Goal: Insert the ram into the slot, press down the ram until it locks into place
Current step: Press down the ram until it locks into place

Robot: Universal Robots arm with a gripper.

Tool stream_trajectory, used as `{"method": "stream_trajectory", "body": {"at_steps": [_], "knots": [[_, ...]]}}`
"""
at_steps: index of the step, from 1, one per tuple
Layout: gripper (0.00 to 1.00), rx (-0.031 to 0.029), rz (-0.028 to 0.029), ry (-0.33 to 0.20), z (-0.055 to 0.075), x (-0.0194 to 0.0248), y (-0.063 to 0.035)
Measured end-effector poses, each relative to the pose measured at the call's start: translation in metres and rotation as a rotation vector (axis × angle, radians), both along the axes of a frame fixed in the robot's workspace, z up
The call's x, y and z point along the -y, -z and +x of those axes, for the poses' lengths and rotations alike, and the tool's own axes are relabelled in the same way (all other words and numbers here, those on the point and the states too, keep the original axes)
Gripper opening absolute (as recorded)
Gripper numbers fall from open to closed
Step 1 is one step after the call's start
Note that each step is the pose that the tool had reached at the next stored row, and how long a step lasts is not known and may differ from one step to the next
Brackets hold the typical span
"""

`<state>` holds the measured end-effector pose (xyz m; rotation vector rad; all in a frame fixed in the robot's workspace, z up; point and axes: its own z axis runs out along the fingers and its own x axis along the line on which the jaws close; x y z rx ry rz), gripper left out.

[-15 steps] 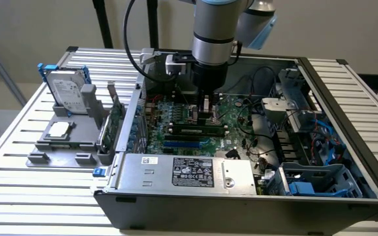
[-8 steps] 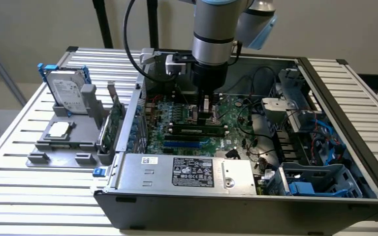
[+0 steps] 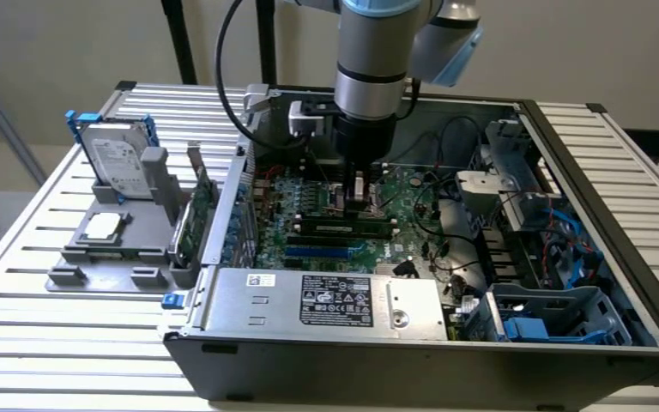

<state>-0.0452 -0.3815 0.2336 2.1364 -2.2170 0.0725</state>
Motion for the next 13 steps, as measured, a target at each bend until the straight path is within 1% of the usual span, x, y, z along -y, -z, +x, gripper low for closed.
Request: {"method": "stream_trajectory", "body": {"at_steps": [3, 5, 6, 9, 10, 11, 12, 13], "knots": [[0.11, -0.0001, -0.0001, 0.0, 0.0, -0.0001, 0.0033], [0.11, -0.0007, -0.0016, 0.0, 0.0, 0.0001, 0.0055], [0.11, -0.0005, -0.0011, 0.0, 0.0, 0.0001, 0.0072], [0.11, -0.0007, -0.0019, 0.0, 0.0, 0.0002, 0.0102], [0.11, -0.001, -0.0019, 0.0, 0.0, 0.0003, 0.0097], [0.11, -0.002, -0.0003, 0.0, 0.0, 0.0, 0.0072], [0.11, -0.0031, 0.0011, 0.0, 0.0, -0.0002, 0.0032], [0.11, -0.0046, 0.0001, 0.0, 0.001, -0.0001, -0.0018]]}}
